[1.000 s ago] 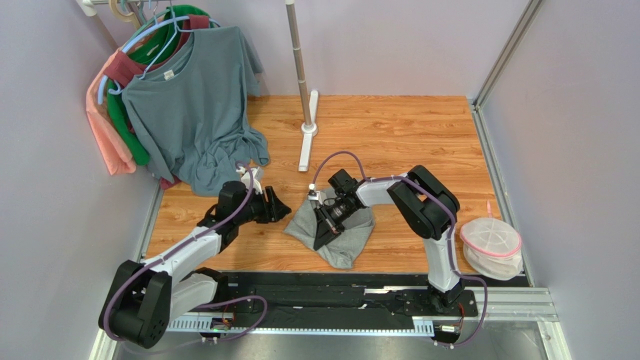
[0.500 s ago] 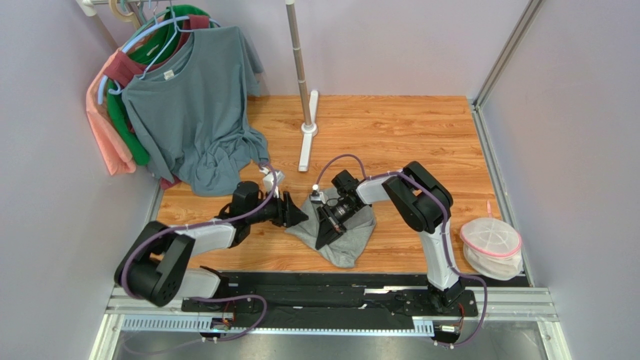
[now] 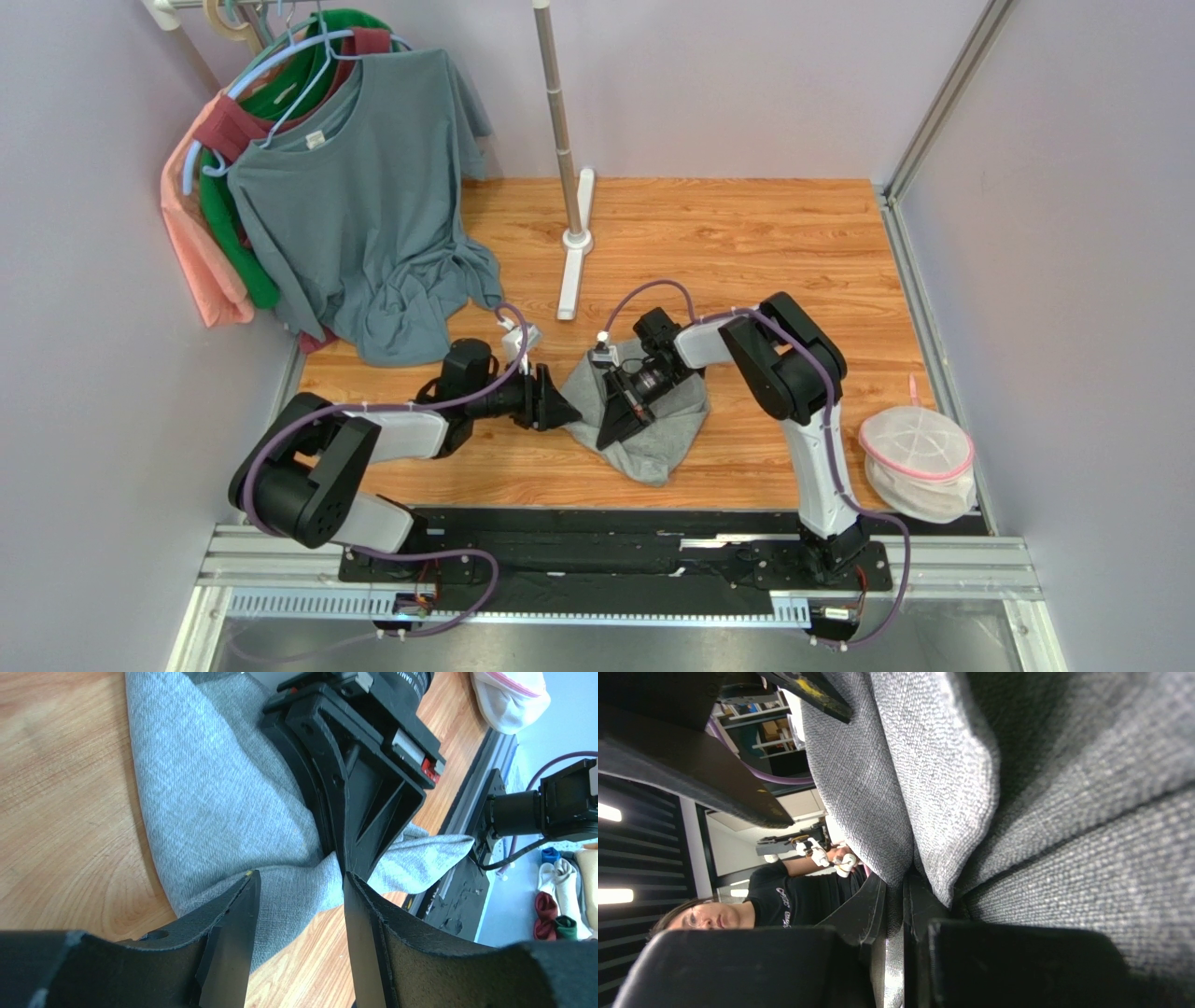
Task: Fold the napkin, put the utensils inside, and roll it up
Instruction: Roll the napkin with the utensil
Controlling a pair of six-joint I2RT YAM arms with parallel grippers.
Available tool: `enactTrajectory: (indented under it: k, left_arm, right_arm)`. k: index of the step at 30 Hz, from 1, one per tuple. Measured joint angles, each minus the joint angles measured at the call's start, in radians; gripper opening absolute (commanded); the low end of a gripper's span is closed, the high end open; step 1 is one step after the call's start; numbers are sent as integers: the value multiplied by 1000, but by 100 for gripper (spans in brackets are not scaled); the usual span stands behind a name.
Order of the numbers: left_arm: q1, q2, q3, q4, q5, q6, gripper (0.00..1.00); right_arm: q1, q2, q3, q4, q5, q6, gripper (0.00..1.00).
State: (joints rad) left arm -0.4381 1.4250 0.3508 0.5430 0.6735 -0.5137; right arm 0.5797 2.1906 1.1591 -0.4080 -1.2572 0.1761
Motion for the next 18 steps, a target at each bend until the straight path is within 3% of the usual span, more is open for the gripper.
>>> enactTrajectory:
  k: [5,12,18]
  left_arm:
    - [-1,-71,-1,-64,-90,8,59]
    - [-1,-408,-2,-228,-329,56,60]
    - [-24,-386,-1,-298,-393,97,57]
  right_arm:
    - [-16,13,14,-10,-19,-6,0]
    - [-24,26,20,-14,-49,-11,0]
    - [-28,32,23,-13,-72,-13,0]
